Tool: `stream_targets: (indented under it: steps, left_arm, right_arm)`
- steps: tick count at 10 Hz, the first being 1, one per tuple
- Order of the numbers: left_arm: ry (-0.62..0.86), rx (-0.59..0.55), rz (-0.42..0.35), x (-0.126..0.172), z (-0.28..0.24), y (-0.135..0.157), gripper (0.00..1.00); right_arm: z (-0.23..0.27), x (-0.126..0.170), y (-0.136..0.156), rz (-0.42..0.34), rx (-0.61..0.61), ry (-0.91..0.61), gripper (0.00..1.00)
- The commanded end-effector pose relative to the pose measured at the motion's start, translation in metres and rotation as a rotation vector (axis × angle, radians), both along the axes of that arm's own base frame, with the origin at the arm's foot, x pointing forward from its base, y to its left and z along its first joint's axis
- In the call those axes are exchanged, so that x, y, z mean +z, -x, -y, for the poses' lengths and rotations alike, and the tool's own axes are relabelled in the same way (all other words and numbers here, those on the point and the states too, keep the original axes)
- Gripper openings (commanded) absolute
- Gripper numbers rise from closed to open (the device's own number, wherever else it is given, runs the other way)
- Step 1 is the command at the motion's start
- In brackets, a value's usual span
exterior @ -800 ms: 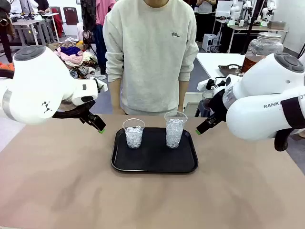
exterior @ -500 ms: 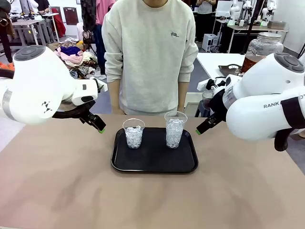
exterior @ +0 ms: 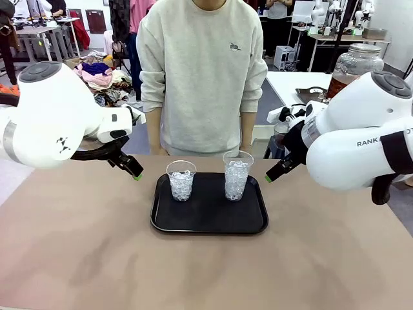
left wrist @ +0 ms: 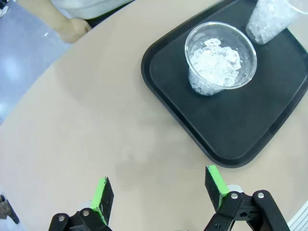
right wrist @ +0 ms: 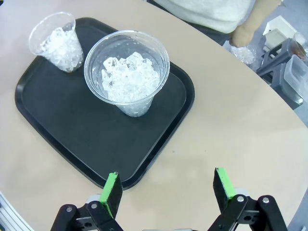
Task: Pour the drink into the iced cup.
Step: Pick up the iced cup indicated by the human and present it to them.
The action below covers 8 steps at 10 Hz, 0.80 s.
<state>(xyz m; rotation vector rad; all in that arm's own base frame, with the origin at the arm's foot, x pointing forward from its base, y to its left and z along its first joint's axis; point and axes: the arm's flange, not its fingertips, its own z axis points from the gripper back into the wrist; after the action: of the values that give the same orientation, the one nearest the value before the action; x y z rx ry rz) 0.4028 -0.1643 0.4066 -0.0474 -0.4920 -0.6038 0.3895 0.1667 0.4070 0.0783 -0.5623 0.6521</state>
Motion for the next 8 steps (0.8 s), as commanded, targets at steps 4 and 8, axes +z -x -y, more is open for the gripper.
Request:
stream_targets:
  steps: [4,8]
  left_arm:
    - [0.052,-0.040,0.031,0.027,-0.005,-0.005,1.00]
    - [0.209,-0.035,0.009,0.082,-0.022,-0.020,1.00]
  right_arm:
    - [0.010,0.027,-0.008,0.006,-0.013,-0.093,1.00]
    - [0.040,0.079,-0.012,-0.106,-0.078,-0.350,1.00]
